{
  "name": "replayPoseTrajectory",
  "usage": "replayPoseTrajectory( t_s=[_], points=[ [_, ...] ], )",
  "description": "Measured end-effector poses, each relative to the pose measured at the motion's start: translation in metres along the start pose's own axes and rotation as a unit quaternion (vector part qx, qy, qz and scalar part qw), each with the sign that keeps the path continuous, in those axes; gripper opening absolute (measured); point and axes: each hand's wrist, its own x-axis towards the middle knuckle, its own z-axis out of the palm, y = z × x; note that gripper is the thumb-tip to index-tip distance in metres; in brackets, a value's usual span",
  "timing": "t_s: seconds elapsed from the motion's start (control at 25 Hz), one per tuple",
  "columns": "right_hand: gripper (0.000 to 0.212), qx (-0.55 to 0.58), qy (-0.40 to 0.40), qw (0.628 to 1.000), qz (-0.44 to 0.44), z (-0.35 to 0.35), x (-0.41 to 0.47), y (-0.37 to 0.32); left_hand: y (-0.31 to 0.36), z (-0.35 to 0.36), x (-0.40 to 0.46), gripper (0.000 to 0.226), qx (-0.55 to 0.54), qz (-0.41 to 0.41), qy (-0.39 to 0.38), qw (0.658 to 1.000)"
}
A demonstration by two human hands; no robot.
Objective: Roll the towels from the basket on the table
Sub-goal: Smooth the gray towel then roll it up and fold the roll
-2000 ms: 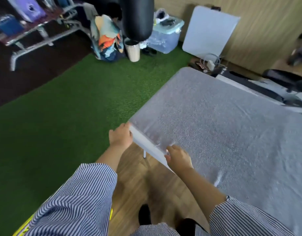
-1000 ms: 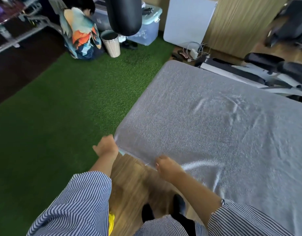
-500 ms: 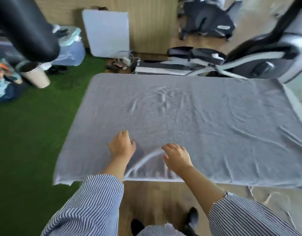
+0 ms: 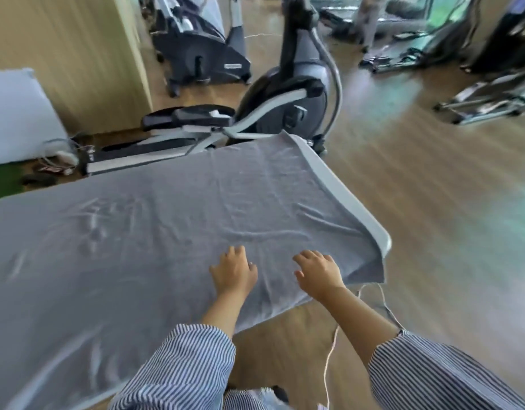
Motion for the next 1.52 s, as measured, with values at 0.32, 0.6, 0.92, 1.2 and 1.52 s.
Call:
replayPoseTrajectory(
  t_s=[0.32,0.6,0.92,1.2,1.52],
  points=[
    [0.034,-0.003,-0.016,1.000,0.010,-0.019,0.045,0.111,0.122,0.032,0.057,0.040,-0.010,0.059,-0.006,0.998],
    [0.036,-0.008,-0.057,0.997,-0.052,-0.033,0.142,0.167,0.163,0.043,0.139,0.036,-0.037,0.006,0.042,0.998],
    [0.040,-0.014,-0.086,0.984,-0.156,-0.047,0.238,0.175,0.170,0.040,0.178,0.036,-0.036,-0.104,0.085,0.990],
    [0.040,-0.045,-0.108,0.943,-0.312,-0.029,0.305,0.166,0.175,0.058,0.181,0.026,-0.069,-0.184,0.169,0.966],
    [0.044,-0.089,-0.146,0.848,-0.501,-0.031,0.338,0.206,0.259,0.074,0.152,0.036,-0.063,-0.417,0.170,0.891]
  ],
)
